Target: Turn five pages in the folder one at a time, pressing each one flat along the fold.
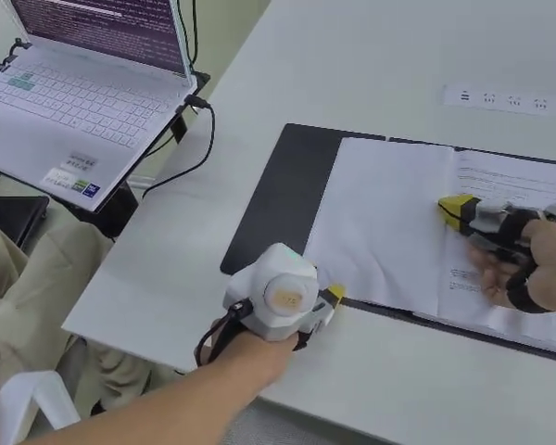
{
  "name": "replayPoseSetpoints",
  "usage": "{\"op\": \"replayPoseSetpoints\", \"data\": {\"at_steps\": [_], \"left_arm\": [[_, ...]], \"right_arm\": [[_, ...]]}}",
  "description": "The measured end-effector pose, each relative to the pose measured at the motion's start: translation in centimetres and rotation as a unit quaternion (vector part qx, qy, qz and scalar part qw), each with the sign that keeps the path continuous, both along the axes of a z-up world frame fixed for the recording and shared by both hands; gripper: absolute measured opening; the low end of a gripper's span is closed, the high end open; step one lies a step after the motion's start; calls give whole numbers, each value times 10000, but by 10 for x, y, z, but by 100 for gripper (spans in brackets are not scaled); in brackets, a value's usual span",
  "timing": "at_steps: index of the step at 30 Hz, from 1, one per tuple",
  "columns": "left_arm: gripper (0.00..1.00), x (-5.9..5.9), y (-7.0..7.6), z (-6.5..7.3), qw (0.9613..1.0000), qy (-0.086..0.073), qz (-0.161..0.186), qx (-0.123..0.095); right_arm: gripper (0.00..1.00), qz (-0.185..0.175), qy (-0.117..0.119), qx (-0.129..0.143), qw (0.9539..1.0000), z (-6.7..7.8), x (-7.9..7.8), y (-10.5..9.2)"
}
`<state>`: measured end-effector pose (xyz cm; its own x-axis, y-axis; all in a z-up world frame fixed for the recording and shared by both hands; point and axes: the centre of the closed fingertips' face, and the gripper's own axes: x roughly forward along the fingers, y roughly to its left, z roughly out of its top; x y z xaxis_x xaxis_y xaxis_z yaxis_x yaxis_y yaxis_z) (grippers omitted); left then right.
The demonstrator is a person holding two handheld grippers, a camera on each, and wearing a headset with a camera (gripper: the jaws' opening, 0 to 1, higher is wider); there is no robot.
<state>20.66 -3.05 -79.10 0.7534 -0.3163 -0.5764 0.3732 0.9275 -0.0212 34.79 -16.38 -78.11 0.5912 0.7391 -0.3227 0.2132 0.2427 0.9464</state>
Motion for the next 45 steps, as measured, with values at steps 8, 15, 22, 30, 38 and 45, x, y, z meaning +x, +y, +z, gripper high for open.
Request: {"op": "replayPoseSetpoints", "data": {"at_steps": [8, 15, 22, 30, 38, 45], "left_arm": [[26, -1, -1, 2, 10000, -8, -22, 20], [26, -1, -1, 2, 10000, -10, -23, 15], [26, -2, -1, 3, 10000, -25, -30, 1], [26, -2, -1, 2, 10000, -29, -51, -4], [26, -2, -1, 2, 10000, -40, -64, -12], [26, -2, -1, 3, 10000, -67, -57, -31]], "right_arm": [[0, 219, 5, 48, 9997, -3, -30, 2], [0, 296, 28, 45, 9995, -3, -50, 3], [0, 280, 57, 48, 9996, -4, -64, 3], [0, 340, 104, 27, 9994, -12, -77, 1], [0, 397, 132, 21, 9991, -9, -98, 2], [0, 424, 163, 29, 9990, -5, -118, 4]]}}
